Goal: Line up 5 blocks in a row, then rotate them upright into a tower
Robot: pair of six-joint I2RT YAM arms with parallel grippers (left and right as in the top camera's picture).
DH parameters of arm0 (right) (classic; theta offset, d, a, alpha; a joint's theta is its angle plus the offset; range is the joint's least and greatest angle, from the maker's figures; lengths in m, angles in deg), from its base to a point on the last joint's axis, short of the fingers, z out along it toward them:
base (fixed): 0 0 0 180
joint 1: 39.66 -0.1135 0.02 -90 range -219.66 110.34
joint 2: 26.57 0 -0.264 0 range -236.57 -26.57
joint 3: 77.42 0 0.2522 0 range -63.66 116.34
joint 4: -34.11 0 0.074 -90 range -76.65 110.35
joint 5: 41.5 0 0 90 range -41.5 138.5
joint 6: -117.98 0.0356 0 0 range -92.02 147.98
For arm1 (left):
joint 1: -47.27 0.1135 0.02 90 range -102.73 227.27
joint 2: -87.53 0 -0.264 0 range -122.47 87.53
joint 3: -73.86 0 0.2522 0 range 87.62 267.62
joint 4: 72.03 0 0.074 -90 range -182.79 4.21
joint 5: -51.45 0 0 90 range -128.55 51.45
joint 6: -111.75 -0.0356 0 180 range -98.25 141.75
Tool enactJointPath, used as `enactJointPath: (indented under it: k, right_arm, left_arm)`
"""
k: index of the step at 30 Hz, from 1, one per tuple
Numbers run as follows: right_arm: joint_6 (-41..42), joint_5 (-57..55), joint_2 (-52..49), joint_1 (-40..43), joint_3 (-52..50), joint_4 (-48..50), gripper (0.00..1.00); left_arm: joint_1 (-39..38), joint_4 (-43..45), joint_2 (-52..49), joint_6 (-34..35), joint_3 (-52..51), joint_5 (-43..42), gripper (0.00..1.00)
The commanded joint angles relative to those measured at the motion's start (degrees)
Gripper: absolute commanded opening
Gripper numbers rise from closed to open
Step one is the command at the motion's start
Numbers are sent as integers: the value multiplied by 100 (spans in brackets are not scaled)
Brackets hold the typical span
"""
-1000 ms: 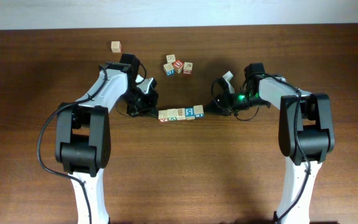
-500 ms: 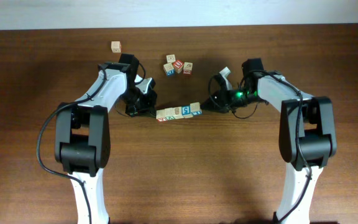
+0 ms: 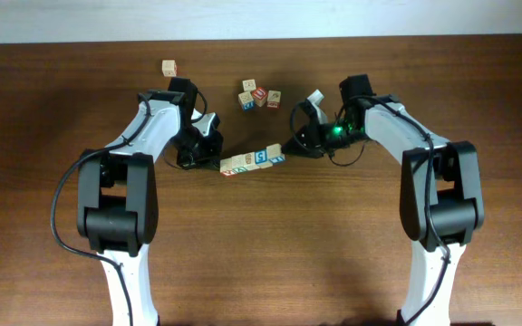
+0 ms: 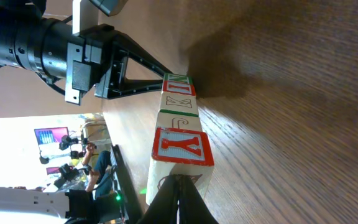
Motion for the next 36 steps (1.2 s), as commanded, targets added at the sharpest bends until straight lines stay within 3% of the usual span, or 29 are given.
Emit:
enactJointPath:
  k: [1,36]
  right_arm:
    - [9,28,129,-555,179,-39,5]
    - [955,-984,129,-1443,356,498,4]
  left_arm:
    - [-225,50,120,11,101,-848,0]
    - [-225,20,120,9,101,-691,0]
